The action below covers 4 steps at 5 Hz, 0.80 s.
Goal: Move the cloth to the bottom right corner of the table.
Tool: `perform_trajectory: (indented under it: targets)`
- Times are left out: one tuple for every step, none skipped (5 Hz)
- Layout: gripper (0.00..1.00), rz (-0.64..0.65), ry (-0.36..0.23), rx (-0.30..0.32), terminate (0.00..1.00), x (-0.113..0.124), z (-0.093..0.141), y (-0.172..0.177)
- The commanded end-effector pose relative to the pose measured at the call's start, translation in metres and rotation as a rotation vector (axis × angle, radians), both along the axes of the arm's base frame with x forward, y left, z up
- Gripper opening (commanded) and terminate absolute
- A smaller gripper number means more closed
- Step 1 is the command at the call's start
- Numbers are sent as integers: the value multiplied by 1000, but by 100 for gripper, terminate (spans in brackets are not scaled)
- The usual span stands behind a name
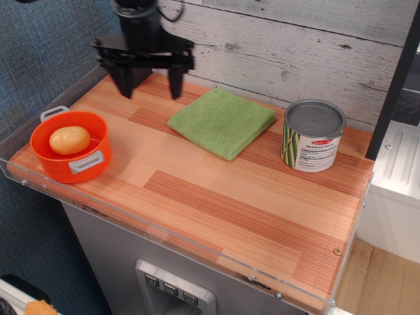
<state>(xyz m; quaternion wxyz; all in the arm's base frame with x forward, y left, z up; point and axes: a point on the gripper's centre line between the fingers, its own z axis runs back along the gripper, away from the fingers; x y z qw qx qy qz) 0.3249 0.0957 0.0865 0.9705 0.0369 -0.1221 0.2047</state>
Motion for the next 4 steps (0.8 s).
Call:
perform_trajectory:
  targets:
    - [0,-145,-32,2,0,45,-8,-21]
    - [0,-193,-9,24,0,59,-24,-27]
    - [0,-201,-4,28,0,64,-36,-29]
    - [0,-150,14,38,0,64,-46,-31]
